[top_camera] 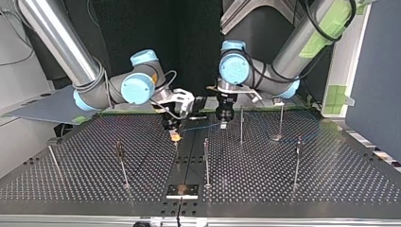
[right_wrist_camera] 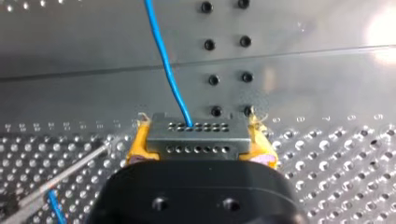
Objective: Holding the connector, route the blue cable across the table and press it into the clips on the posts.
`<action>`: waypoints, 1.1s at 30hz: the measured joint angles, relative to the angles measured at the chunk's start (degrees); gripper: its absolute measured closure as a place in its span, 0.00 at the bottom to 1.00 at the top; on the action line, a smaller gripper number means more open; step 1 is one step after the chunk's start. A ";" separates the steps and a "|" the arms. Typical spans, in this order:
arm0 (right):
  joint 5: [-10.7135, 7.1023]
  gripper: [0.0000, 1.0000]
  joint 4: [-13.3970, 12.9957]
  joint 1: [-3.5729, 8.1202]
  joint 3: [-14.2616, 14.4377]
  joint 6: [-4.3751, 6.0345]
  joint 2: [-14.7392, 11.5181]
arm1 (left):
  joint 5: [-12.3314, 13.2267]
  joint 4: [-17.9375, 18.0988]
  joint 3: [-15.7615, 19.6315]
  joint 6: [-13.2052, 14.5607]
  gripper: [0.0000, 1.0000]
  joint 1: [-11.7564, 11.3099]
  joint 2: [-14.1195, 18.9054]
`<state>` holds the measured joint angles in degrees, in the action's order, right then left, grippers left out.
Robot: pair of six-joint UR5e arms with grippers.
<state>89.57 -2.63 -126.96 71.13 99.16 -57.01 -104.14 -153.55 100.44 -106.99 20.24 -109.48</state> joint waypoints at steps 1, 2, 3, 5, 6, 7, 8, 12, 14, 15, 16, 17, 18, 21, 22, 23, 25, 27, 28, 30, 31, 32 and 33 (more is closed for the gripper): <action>0.00 1.00 0.71 0.03 0.01 -0.11 -0.33 | 0.01 -0.16 0.00 0.01 1.00 0.02 0.49; 0.00 1.00 1.23 0.04 0.00 -0.15 -0.64 | 0.01 -0.35 0.00 0.00 1.00 0.02 0.97; 0.00 1.00 1.72 0.04 0.01 -0.13 -1.02 | 0.01 -0.70 0.00 0.01 1.00 0.02 1.63; -0.02 1.00 2.48 0.05 0.01 -0.03 -1.98 | -0.01 -1.42 0.00 0.02 1.00 0.04 2.63; -0.04 1.00 2.69 0.06 0.01 0.04 -2.40 | -0.02 -1.86 0.00 0.02 1.00 0.04 3.32; -0.07 1.00 2.96 0.07 0.02 0.12 -3.02 | -0.03 -2.20 0.00 0.04 1.00 0.07 3.87; -0.09 1.00 3.15 0.08 0.02 0.16 -3.51 | -0.03 -2.51 0.00 0.06 1.00 0.11 4.41; -0.21 1.00 4.03 0.09 0.02 0.24 -5.65 | -0.04 -3.60 0.00 0.10 1.00 0.30 6.95; -0.44 1.00 4.40 0.11 0.02 0.25 -6.79 | -0.04 -3.93 0.00 0.11 1.00 0.41 7.98; -0.64 1.00 4.57 0.13 0.04 0.25 -7.26 | -0.05 -4.13 0.00 0.10 1.00 0.48 8.63; -1.03 1.00 4.86 0.13 0.06 0.29 -7.89 | -0.04 -4.25 0.00 0.09 1.00 0.53 9.08; -1.40 1.00 5.09 0.11 0.07 0.31 -8.39 | -0.03 -4.35 0.00 0.08 1.00 0.59 9.47; -1.79 1.00 5.30 0.09 0.09 0.35 -8.88 | -0.03 -4.47 0.00 0.06 1.00 0.67 9.89; -3.04 1.00 5.73 0.09 0.30 0.51 -10.44 | -0.03 -4.53 0.00 0.18 1.00 0.89 10.58; -3.44 1.00 5.82 0.11 0.39 0.63 -10.97 | -0.04 -4.46 0.00 0.21 1.00 0.95 10.69; -3.74 1.00 5.87 0.14 0.43 0.72 -11.26 | -0.04 -4.31 0.00 0.20 1.00 1.01 10.76; -4.48 1.00 5.88 0.31 0.51 0.90 -11.62 | -0.03 -3.71 0.00 -0.01 1.00 1.05 10.82; -5.11 1.00 5.87 0.54 0.53 1.14 -11.72 | 0.02 -2.86 0.00 -0.43 1.00 0.94 10.78; -5.49 1.00 5.86 0.74 0.53 1.30 -11.68 | 0.04 -2.49 0.00 -0.58 1.00 0.88 10.74; -6.02 1.00 5.83 1.09 0.54 1.48 -11.43 | 0.12 -1.88 -0.01 -0.78 1.00 0.66 10.50; -6.32 1.00 5.81 1.31 0.54 1.54 -11.15 | 0.14 -1.66 -0.01 -0.82 1.00 0.54 10.30; -6.55 1.00 5.80 1.45 0.54 1.55 -10.93 | 0.17 -1.43 -0.01 -0.85 1.00 0.42 10.14; -6.78 1.00 5.77 1.57 0.55 1.56 -10.74 | 0.19 -1.07 -0.06 -0.88 1.00 0.27 10.00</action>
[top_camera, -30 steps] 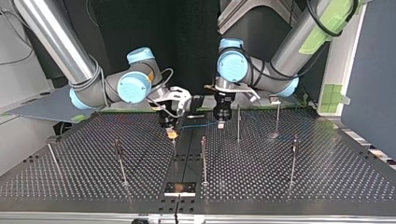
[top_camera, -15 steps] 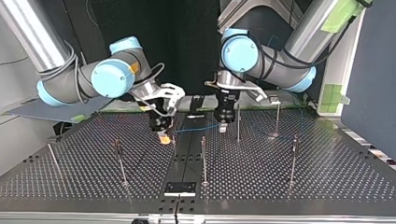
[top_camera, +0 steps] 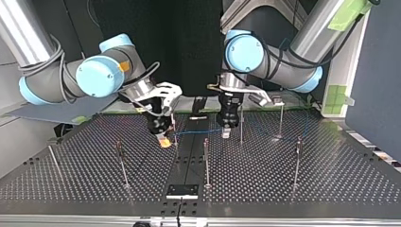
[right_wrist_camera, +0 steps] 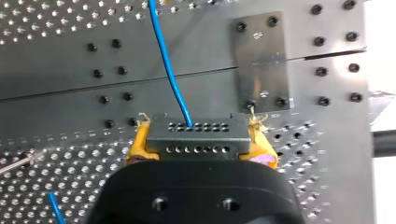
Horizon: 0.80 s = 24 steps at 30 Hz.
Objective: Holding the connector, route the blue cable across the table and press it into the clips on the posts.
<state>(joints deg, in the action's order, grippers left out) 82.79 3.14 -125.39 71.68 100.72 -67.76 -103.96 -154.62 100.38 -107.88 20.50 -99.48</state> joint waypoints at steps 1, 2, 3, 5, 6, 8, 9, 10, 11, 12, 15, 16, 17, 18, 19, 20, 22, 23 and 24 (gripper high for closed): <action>-0.34 1.00 -0.05 0.13 0.00 -0.02 0.17 | 0.01 0.23 -0.09 -0.01 1.00 -0.12 -0.08; -0.63 1.00 -0.08 0.20 0.00 -0.04 0.26 | 0.02 0.39 -0.23 -0.02 1.00 -0.23 -0.14; -0.94 1.00 -0.12 0.25 -0.01 -0.06 0.33 | 0.04 0.52 -0.51 -0.02 1.00 -0.37 -0.18; -1.51 1.00 -0.19 0.36 -0.03 -0.14 0.41 | 0.05 0.46 -1.05 0.03 1.00 -0.59 -0.21; -1.69 1.00 -0.21 0.40 -0.04 -0.21 0.43 | 0.03 0.27 -1.45 0.08 1.00 -0.71 -0.20; -1.92 1.00 -0.26 0.47 -0.08 -0.41 0.45 | 0.00 -0.11 -1.97 0.25 1.00 -0.82 -0.21; -1.98 1.00 -0.28 0.50 -0.11 -0.48 0.45 | 0.01 -0.27 -2.23 0.38 1.00 -0.87 -0.21; -2.03 1.00 -0.30 0.51 -0.19 -0.55 0.45 | 0.04 -0.32 -2.36 0.46 1.00 -0.90 -0.21; -2.05 1.00 -0.31 0.51 -0.27 -0.57 0.45 | 0.08 -0.32 -2.46 0.52 1.00 -0.93 -0.21; -2.06 1.00 -0.31 0.53 -0.36 -0.55 0.46 | 0.19 -0.26 -2.55 0.58 1.00 -0.95 -0.24; -2.17 1.00 -0.33 0.77 -0.78 -0.44 0.47 | 0.62 0.12 -2.71 0.54 1.00 -1.25 -0.28; -2.34 1.00 -0.33 0.89 -1.05 -0.40 0.46 | 0.76 0.22 -2.79 0.51 1.00 -1.39 -0.28; -2.55 1.00 -0.34 0.97 -1.29 -0.37 0.46 | 0.90 0.29 -2.90 0.47 1.00 -1.55 -0.28; -2.80 1.00 -0.36 1.03 -1.55 -0.34 0.46 | 1.11 0.35 -3.10 0.39 1.00 -1.76 -0.28; -3.09 1.00 -0.37 1.13 -1.87 -0.29 0.46 | 1.30 0.38 -3.28 0.30 1.00 -1.91 -0.28; -3.27 1.00 -0.39 1.23 -2.07 -0.24 0.47 | 1.49 0.40 -3.46 0.20 1.00 -2.07 -0.29; -3.52 1.00 -0.41 1.52 -2.44 -0.10 0.46 | 1.83 0.40 -3.90 -0.02 1.00 -2.46 -0.29; -3.61 1.00 -0.41 1.65 -2.54 -0.07 0.47 | 1.92 0.38 -4.08 -0.10 1.00 -2.62 -0.29; -3.70 1.00 -0.41 1.78 -2.62 -0.04 0.48 | 2.03 0.35 -4.29 -0.17 1.00 -2.82 -0.29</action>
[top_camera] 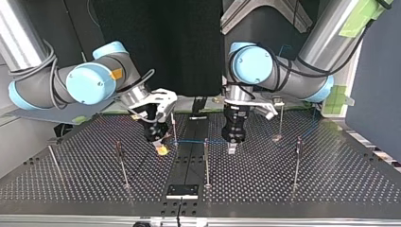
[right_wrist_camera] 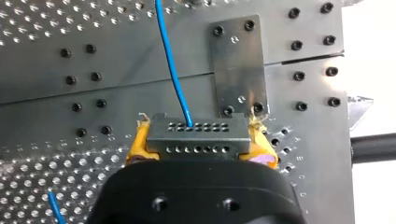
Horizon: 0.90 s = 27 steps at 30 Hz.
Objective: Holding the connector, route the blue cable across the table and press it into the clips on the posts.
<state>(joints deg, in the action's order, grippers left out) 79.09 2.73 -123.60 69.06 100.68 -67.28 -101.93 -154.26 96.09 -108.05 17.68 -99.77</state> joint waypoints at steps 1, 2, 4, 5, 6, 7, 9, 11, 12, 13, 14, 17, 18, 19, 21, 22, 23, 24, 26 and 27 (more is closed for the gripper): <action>-0.13 1.00 -0.01 0.16 -0.08 0.03 0.00 | 0.11 -0.01 -0.12 -0.05 1.00 -0.15 0.00; -0.21 1.00 -0.01 0.28 -0.11 0.04 0.02 | 0.24 0.00 -0.21 -0.11 1.00 -0.30 -0.01; -0.33 1.00 -0.01 0.51 -0.15 0.05 0.03 | 0.71 0.09 -0.35 -0.37 1.00 -0.63 -0.09; -0.35 1.00 -0.01 0.63 -0.16 0.05 0.04 | 0.99 0.15 -0.41 -0.50 1.00 -0.77 -0.23; -0.38 1.00 -0.01 0.75 -0.16 0.06 0.05 | 1.44 0.12 -0.59 -0.65 1.00 -0.93 -0.54; -0.40 1.00 -0.01 0.92 -0.17 0.08 0.06 | 1.82 0.04 -0.82 -0.74 1.00 -1.04 -0.88; -0.49 1.00 -0.01 1.18 -0.16 0.15 0.11 | 2.56 -0.10 -1.46 -0.87 1.00 -1.19 -1.91; -0.79 1.00 -0.02 1.52 -0.17 0.25 0.15 | 2.97 0.00 -2.19 -1.06 1.00 -1.26 -2.91; -0.94 1.00 -0.04 1.68 -0.17 0.31 0.19 | 3.18 0.03 -2.81 -1.28 1.00 -1.28 -3.63; -1.12 1.00 -0.09 1.92 -0.18 0.37 0.30 | 3.29 0.00 -3.28 -1.43 1.00 -1.29 -4.17; -1.24 1.00 -0.13 2.10 -0.18 0.41 0.41 | 3.39 -0.07 -3.78 -1.56 1.00 -1.29 -4.72; -1.64 1.00 -0.25 2.75 -0.19 0.49 1.04 | 3.80 -0.42 -5.56 -1.80 1.00 -1.32 -6.55; -1.74 1.00 -0.28 2.93 -0.18 0.49 1.27 | 3.91 -0.52 -6.23 -1.84 1.00 -1.38 -7.18; -1.84 1.00 -0.32 3.13 -0.19 0.50 1.53 | 3.97 -0.61 -6.66 -1.86 1.00 -1.44 -7.55; -2.10 1.00 -0.38 3.48 -0.23 0.53 1.86 | 4.06 -0.82 -7.44 -1.88 1.00 -1.68 -8.19; -2.34 1.00 -0.42 3.80 -0.33 0.57 2.06 | 4.09 -0.91 -7.68 -1.88 1.00 -1.80 -8.37; -2.54 1.00 -0.44 4.02 -0.44 0.63 2.18 | 4.11 -0.97 -7.86 -1.89 1.00 -1.92 -8.51; -2.71 1.00 -0.47 4.23 -0.60 0.71 2.27 | 4.13 -1.04 -8.01 -1.89 1.00 -2.08 -8.63; -3.03 1.00 -0.51 4.69 -1.11 0.92 2.42 | 4.14 -1.13 -8.13 -1.89 1.00 -2.29 -8.72; -3.16 1.00 -0.52 4.87 -1.35 1.00 2.46 | 4.15 -1.21 -8.17 -1.89 1.00 -2.42 -8.75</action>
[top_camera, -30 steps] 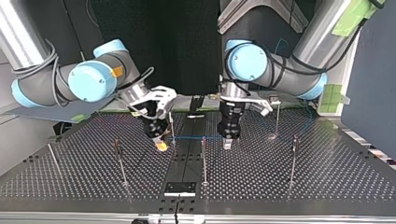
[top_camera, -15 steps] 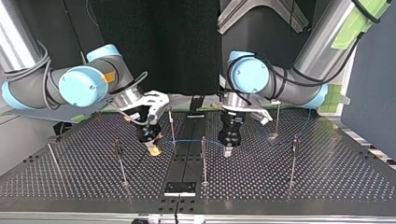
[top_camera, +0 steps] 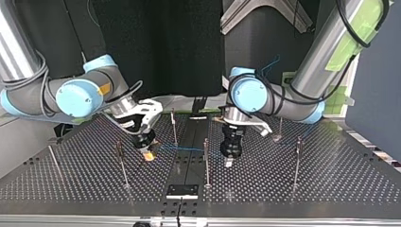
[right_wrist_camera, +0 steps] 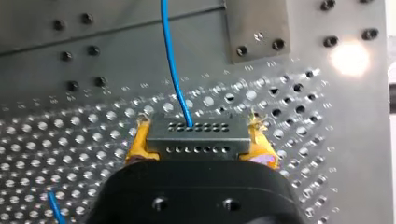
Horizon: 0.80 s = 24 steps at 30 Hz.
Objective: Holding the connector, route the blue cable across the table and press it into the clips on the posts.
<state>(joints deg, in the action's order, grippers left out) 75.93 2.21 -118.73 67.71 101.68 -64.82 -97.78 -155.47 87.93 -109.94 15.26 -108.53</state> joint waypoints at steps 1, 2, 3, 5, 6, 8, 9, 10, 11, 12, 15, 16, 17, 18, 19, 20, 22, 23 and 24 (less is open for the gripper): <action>-0.17 1.00 0.00 0.21 -0.28 0.08 0.03 | 0.00 -0.09 -0.02 0.01 1.00 -0.08 -0.01; -0.28 1.00 -0.01 0.34 -0.44 0.12 0.04 | 0.00 -0.18 -0.02 0.02 1.00 -0.15 -0.02; -0.37 1.00 -0.01 0.47 -0.57 0.15 0.05 | 0.01 -0.29 -0.02 0.02 1.00 -0.20 -0.02; -0.54 1.00 -0.01 0.67 -0.74 0.18 0.06 | 0.01 -0.49 -0.03 0.02 0.94 -0.26 -0.02; -0.58 1.00 -0.02 0.71 -0.78 0.19 0.06 | 0.01 -0.66 -0.04 0.01 0.94 -0.26 -0.03; -0.64 1.00 -0.02 0.78 -0.83 0.16 0.07 | 0.01 -0.90 -0.05 0.00 0.94 -0.24 -0.04; -0.66 1.00 -0.01 0.80 -0.84 0.12 0.07 | 0.01 -1.00 -0.05 0.00 0.94 -0.23 -0.04; -0.67 1.00 -0.01 0.84 -0.84 0.06 0.07 | 0.01 -1.05 -0.05 0.00 0.44 -0.23 -0.04; -0.67 1.00 0.01 0.86 -0.84 0.03 0.07 | 0.01 -1.11 -0.05 0.00 0.44 -0.21 -0.03; -0.67 1.00 0.02 0.88 -0.85 0.01 0.07 | 0.01 -1.27 -0.04 0.00 0.35 -0.13 -0.01; -0.67 1.00 0.07 0.88 -0.86 -0.03 0.07 | 0.01 -2.28 -0.05 0.04 0.00 0.27 0.03; -0.65 1.00 0.09 0.88 -0.86 -0.05 0.07 | 0.01 -2.75 -0.05 0.08 0.00 0.36 0.05; -0.64 1.00 0.11 0.89 -0.86 -0.07 0.07 | 0.01 -3.39 -0.05 0.15 0.00 0.47 0.10; -0.62 1.00 0.14 0.89 -0.86 -0.09 0.07 | 0.00 -3.91 -0.03 0.24 0.00 0.56 0.13; -0.56 1.00 0.17 0.89 -0.86 -0.13 0.07 | -0.01 -4.48 -0.03 0.34 0.00 0.64 0.17; -0.48 1.00 0.19 0.89 -0.86 -0.16 0.07 | -0.03 -5.00 -0.03 0.43 0.00 0.74 0.20; -0.18 1.00 0.26 0.89 -0.86 -0.21 0.08 | -0.07 -6.19 -0.02 0.63 0.00 1.00 0.26; -0.04 1.00 0.29 0.89 -0.86 -0.24 0.08 | -0.09 -6.74 -0.01 0.72 0.00 1.12 0.29; 0.10 1.00 0.33 0.89 -0.86 -0.29 0.07 | -0.14 -7.46 0.06 0.89 0.00 1.31 0.41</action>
<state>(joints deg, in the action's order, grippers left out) 76.03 2.54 -117.84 66.85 101.39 -64.74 -97.92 -162.93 87.99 -109.06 16.57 -108.12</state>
